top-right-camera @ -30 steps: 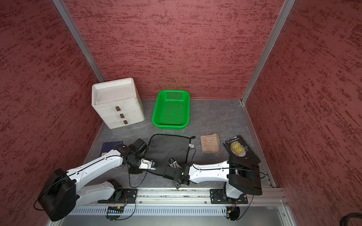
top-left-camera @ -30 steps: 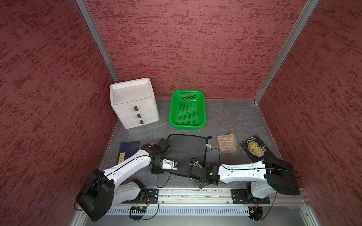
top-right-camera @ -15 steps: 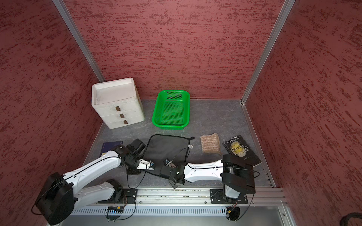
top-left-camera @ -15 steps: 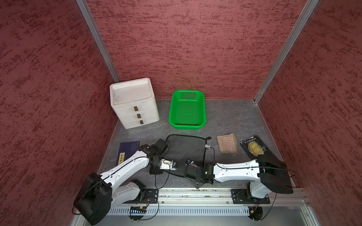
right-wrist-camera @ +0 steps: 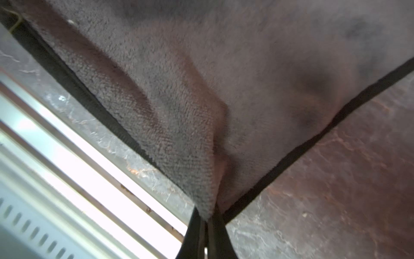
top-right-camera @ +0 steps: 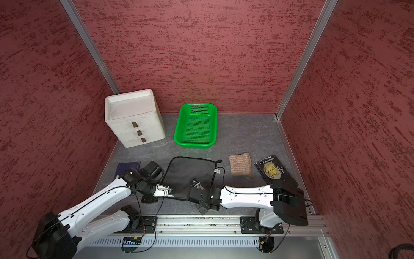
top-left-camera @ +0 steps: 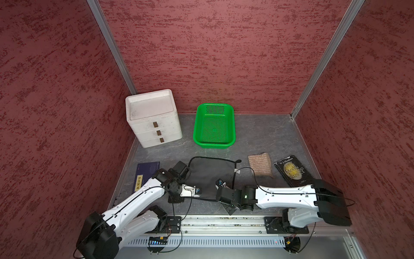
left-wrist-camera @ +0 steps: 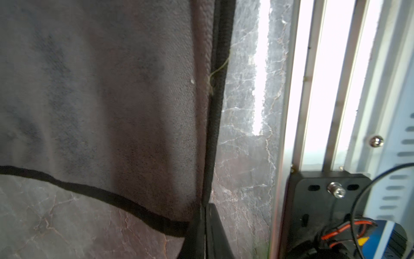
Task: Fold the square dishcloth
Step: Fold the cleaning item at the center of the board.
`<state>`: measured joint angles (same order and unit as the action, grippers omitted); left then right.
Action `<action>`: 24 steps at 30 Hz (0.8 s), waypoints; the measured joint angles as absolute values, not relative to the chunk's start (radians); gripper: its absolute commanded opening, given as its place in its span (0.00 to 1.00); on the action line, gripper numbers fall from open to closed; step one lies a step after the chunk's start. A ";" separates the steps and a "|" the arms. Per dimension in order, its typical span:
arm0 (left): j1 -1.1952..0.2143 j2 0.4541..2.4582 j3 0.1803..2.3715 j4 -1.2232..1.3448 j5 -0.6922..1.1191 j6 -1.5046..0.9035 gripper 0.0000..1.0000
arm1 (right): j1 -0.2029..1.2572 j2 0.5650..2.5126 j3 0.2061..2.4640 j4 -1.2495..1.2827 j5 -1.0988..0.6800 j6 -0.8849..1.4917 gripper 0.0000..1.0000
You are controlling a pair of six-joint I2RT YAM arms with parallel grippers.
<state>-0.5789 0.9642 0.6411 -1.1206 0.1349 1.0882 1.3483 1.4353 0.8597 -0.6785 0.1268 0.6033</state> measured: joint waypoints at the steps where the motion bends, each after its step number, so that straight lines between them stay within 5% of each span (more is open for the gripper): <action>1: -0.579 0.944 0.654 -1.143 0.142 1.085 0.01 | 1.352 1.422 0.861 -0.688 0.117 0.603 0.00; 11: -0.529 0.862 0.745 -1.235 0.194 1.075 0.00 | 1.354 1.296 0.929 -0.817 0.033 0.560 0.00; 17: -0.375 0.999 0.804 -1.125 0.224 1.089 0.00 | 1.272 1.303 1.029 -0.870 0.030 0.487 0.00; 24: -0.392 1.179 0.824 -0.881 0.202 1.031 0.00 | 1.139 1.405 1.021 -0.865 0.022 0.410 0.00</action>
<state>-0.3923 1.1786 0.8242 -0.8806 0.2016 1.0313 1.1393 1.4052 1.0210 -0.8646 0.0216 0.4095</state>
